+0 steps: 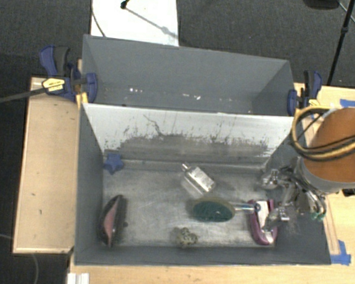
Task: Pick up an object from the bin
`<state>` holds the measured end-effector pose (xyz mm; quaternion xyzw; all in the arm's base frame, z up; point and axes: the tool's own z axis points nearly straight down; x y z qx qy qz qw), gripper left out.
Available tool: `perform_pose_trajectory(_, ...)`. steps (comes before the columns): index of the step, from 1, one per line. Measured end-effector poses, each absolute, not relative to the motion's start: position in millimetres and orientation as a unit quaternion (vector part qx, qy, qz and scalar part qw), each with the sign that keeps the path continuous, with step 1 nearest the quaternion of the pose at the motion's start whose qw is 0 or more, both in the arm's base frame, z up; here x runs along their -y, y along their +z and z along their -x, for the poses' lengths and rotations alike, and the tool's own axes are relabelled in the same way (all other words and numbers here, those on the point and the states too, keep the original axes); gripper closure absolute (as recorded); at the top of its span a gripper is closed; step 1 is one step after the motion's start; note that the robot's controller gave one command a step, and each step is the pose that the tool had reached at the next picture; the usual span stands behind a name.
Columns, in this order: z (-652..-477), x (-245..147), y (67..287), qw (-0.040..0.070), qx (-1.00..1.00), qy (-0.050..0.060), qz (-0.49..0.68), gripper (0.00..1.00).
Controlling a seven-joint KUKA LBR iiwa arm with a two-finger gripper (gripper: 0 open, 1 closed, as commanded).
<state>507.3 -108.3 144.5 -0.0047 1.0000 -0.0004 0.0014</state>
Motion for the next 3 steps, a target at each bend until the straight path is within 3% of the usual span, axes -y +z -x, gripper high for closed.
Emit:
perform_pose_trajectory(1,-493.1,86.2,71.6,0.004,-0.993,0.000,0.118,0.00)
perform_pose_trajectory(2,-505.3,6.3,74.2,0.005,-0.987,0.001,0.159,0.00)
perform_pose_trajectory(3,-507.0,11.3,76.5,0.007,-0.988,-0.001,0.156,1.00)
